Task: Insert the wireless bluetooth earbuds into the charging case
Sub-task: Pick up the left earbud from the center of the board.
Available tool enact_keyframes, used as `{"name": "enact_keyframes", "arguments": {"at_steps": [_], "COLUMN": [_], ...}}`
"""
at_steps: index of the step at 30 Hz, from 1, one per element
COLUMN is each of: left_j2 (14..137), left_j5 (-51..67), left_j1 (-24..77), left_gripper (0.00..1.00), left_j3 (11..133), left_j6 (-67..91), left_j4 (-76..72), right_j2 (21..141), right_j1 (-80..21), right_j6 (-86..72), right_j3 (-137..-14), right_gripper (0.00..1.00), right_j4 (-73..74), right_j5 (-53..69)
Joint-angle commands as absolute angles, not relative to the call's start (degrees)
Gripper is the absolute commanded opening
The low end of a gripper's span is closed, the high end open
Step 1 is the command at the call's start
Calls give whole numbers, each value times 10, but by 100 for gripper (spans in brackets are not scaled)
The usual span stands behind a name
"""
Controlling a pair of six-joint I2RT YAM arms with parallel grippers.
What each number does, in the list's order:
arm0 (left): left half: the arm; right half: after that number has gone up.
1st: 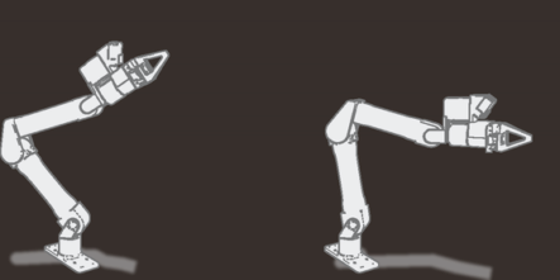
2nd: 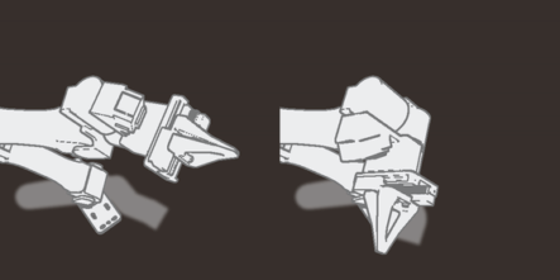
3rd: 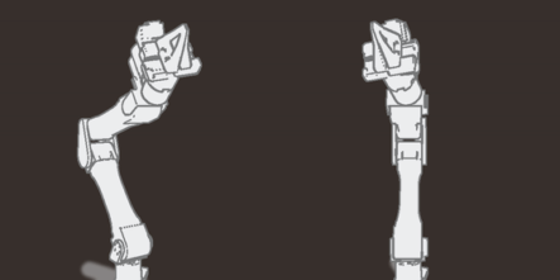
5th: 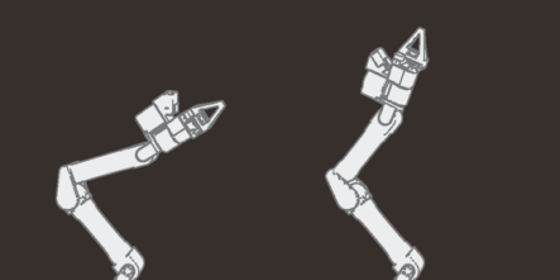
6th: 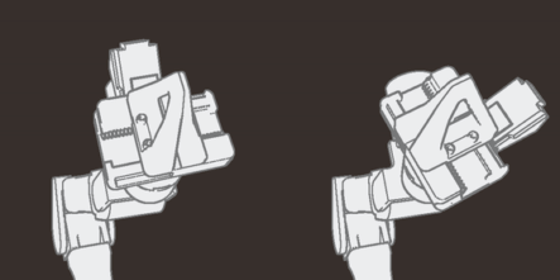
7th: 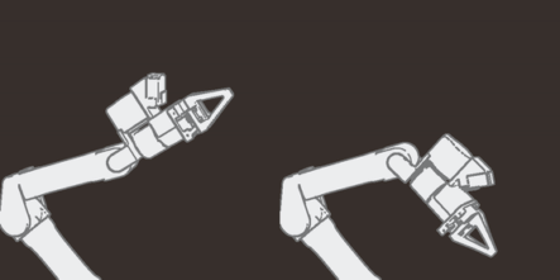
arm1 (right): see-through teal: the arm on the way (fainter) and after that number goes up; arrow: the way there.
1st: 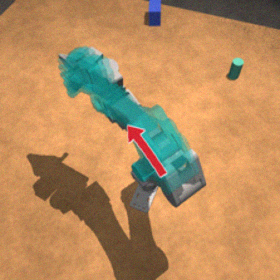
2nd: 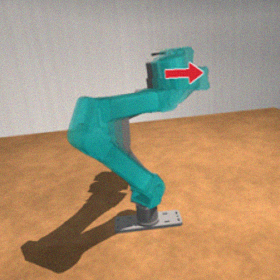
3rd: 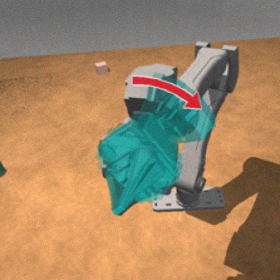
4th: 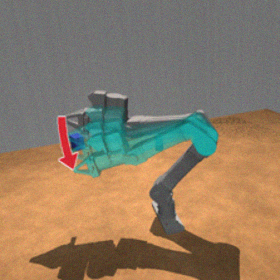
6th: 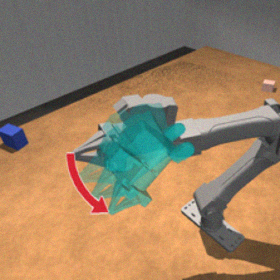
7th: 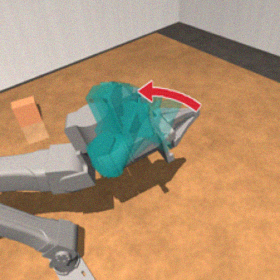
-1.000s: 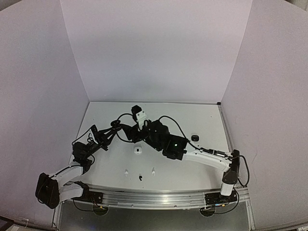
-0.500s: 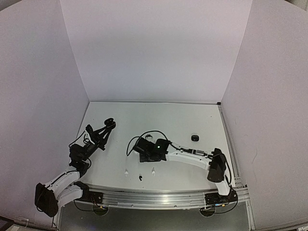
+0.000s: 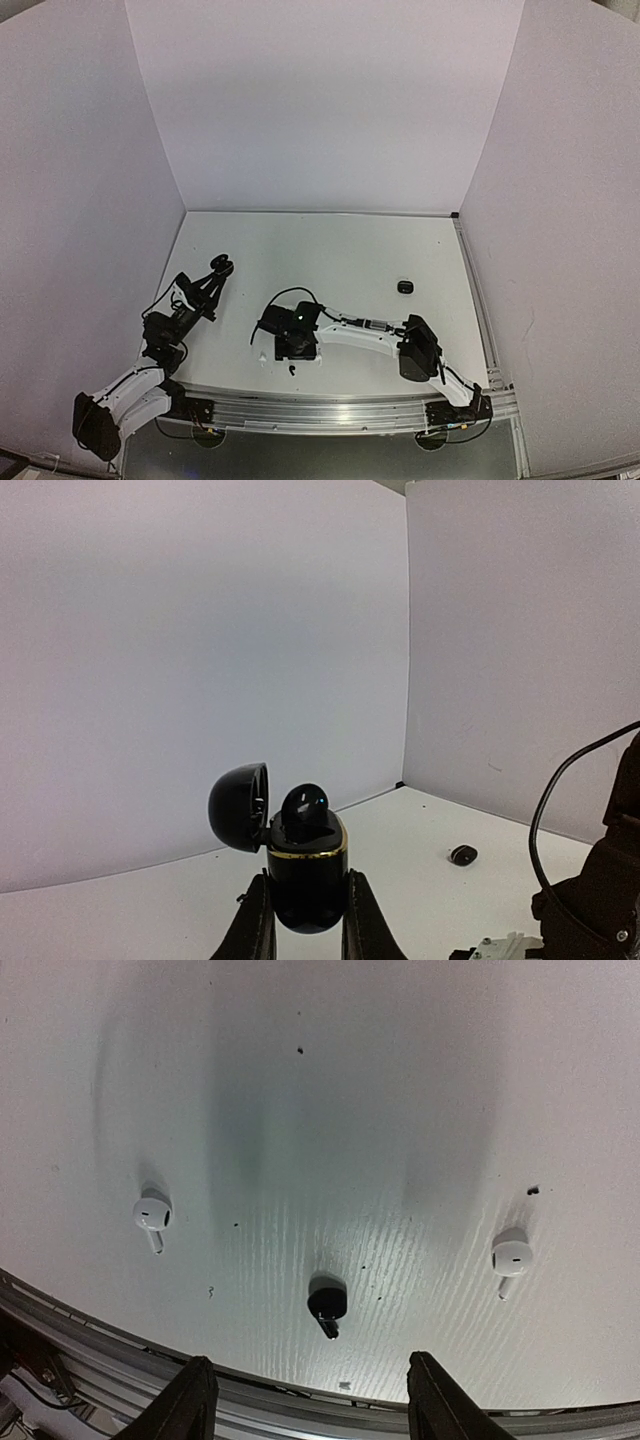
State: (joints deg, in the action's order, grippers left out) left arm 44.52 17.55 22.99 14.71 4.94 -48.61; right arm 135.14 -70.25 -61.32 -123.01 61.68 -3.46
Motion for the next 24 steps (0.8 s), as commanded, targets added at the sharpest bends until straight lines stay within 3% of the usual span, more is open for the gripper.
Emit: {"name": "enact_keyframes", "arguments": {"at_steps": [1, 13, 17, 24], "left_j2": [419, 387, 395, 402], "left_j5": [161, 162, 162, 163], "left_j1": [235, 238, 237, 237], "left_gripper": [0, 0, 0, 0], "left_j3": [124, 116, 122, 125], "left_j6": [8, 2, 4, 5], "left_j4": [-526, -497, -503, -505], "right_j2": [1392, 1431, 1444, 1449], "right_j1": [-709, -710, -710, -711], "right_j6": [-617, -592, -582, -580], "right_j3": [-1250, -1264, -1273, -1268], "right_gripper": [56, 44, 33, 30], "right_j4": [634, 638, 639, 639], "right_j5": [15, 1, 0, -17]}}
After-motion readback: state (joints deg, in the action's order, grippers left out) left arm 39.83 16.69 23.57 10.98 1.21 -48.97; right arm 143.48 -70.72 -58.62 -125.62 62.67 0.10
